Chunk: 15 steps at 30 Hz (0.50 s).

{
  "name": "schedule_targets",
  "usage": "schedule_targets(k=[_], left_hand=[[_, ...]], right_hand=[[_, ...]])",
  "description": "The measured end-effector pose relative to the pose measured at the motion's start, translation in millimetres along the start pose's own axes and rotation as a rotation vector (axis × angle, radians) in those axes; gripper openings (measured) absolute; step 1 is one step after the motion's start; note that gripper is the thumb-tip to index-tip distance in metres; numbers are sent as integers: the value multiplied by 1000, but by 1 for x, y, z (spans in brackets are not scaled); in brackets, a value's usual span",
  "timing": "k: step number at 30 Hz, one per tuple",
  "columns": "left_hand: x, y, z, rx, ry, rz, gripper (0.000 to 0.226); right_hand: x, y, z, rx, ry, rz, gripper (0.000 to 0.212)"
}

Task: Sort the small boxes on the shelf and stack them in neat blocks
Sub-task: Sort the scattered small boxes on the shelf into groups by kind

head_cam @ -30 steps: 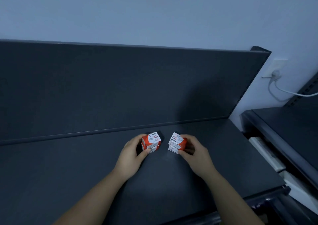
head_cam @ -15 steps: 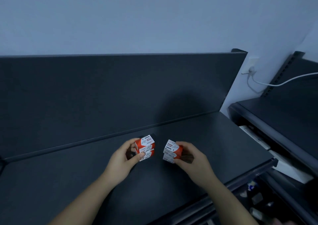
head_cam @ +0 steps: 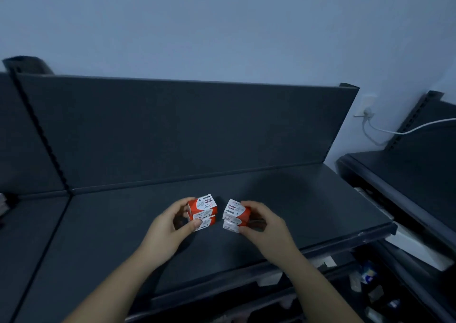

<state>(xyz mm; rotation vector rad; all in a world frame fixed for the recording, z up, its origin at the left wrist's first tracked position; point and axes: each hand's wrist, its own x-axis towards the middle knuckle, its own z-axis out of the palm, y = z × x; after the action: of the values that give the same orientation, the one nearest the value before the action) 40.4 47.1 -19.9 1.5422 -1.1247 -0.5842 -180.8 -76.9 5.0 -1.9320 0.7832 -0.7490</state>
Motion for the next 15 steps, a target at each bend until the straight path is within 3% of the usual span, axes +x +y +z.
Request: schedule_targets(k=[15], left_hand=[[-164, 6, -104, 48, 265, -140, 47]], right_hand=[[-75, -73, 124, 37, -141, -50, 58]])
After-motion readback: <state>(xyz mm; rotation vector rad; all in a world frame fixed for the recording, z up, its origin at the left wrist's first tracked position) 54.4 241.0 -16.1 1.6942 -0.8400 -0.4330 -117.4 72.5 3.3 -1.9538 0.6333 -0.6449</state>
